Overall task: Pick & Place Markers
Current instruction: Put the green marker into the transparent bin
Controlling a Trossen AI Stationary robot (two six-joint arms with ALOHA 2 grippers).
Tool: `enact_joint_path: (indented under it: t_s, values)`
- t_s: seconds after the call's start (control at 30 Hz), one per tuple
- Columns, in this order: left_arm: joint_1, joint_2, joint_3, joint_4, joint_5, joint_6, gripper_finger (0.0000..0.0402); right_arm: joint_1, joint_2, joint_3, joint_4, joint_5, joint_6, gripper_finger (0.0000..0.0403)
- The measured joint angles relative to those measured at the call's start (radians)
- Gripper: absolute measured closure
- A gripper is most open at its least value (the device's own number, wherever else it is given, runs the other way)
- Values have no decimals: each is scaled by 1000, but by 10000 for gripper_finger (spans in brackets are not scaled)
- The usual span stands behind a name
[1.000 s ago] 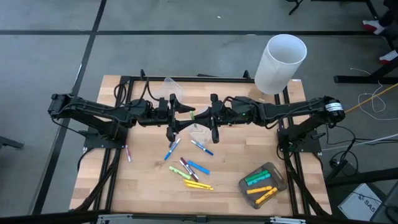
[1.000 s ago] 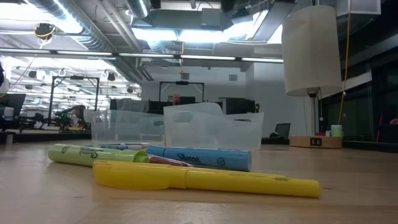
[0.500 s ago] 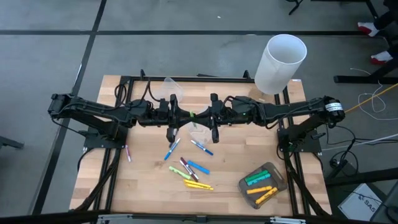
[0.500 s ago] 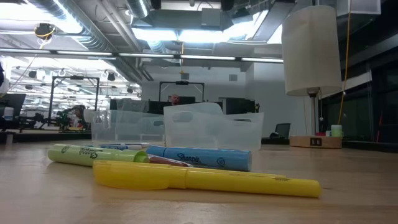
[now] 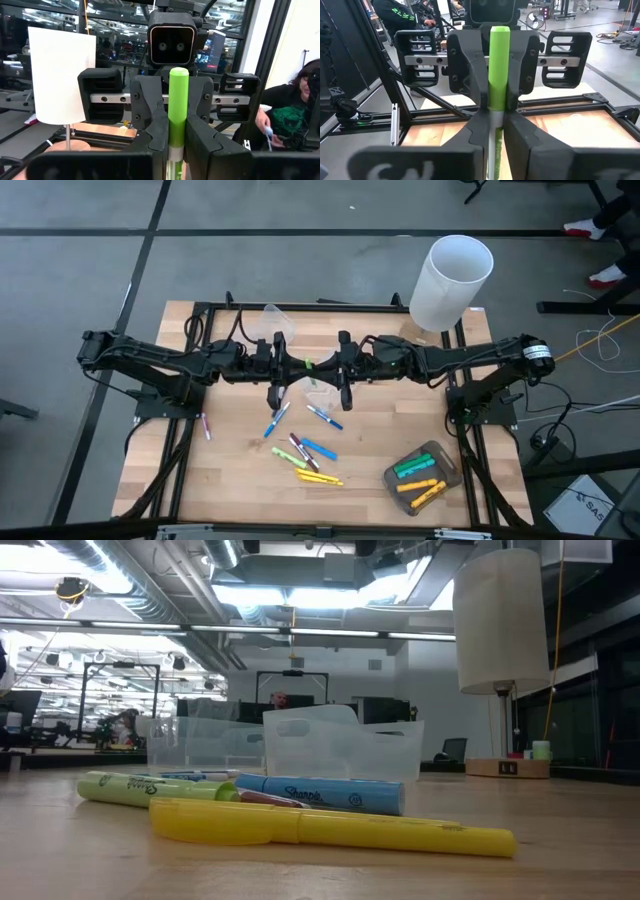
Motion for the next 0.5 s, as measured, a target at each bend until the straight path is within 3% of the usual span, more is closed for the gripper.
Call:
enact_joint_path:
  t_s: [0.5]
  values:
    - [0, 0, -1, 0, -3, 10, 367, 0, 0, -1, -2, -16, 30, 267]
